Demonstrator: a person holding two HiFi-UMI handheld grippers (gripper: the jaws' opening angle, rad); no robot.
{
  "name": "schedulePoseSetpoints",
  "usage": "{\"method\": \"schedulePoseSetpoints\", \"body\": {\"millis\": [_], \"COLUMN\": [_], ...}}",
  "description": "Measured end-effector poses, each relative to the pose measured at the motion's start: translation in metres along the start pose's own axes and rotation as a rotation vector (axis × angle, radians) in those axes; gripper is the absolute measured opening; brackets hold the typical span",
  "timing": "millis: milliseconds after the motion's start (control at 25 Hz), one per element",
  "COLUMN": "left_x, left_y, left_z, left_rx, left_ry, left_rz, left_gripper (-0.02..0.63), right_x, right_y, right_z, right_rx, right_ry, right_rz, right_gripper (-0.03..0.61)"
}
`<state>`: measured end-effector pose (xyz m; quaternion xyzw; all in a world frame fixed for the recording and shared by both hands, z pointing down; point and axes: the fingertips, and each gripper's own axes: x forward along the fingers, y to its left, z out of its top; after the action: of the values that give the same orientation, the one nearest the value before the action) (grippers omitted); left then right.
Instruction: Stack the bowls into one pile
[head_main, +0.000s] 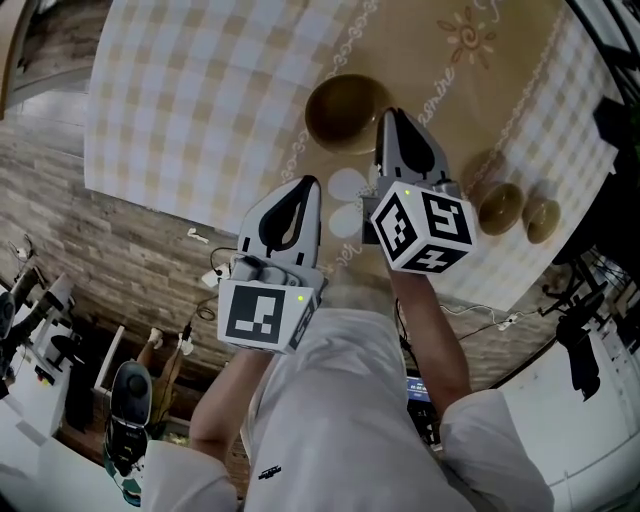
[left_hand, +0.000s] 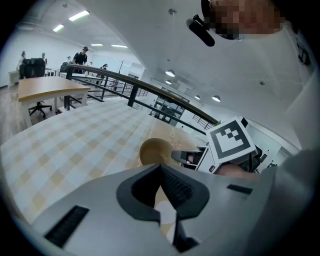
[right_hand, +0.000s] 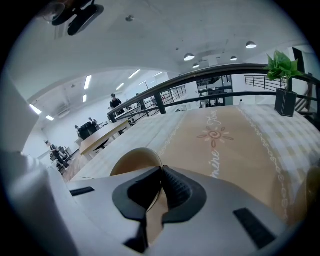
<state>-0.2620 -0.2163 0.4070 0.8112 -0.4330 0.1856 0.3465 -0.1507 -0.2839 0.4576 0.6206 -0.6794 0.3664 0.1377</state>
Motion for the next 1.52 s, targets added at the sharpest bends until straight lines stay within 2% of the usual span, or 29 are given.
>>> {"method": "schedulePoseSetpoints", "body": {"millis": [400, 680, 1080, 1520], "left_x": [-0.006, -0.006, -0.001, 0.035], "left_y": [-0.043, -0.088, -0.165, -0.256], "left_z": [0.016, 0.021, 0.028, 0.015], "left_rx": [0.079, 0.129, 0.206, 0.292], "left_ry": [-0.015, -0.020, 0.003, 0.058], "left_rz": [-0.048, -0.098, -0.192, -0.311], "left_gripper": [0.021, 0.021, 0.021, 0.021], "right_x": [-0.052, -0.097, -0.167, -0.225], "right_y": [-0.016, -0.047, -0.110, -0.203], "right_z": [0.016, 0.025, 0.035, 0.032], "right_rx": [0.004, 0.007, 0.058, 0.137], "right_ry": [-0.038, -0.072, -0.108, -0.151], "right_rz": [0.006, -0.012, -0.105, -0.232], "right_gripper": [0.043, 0.043, 0.043, 0.043]}}
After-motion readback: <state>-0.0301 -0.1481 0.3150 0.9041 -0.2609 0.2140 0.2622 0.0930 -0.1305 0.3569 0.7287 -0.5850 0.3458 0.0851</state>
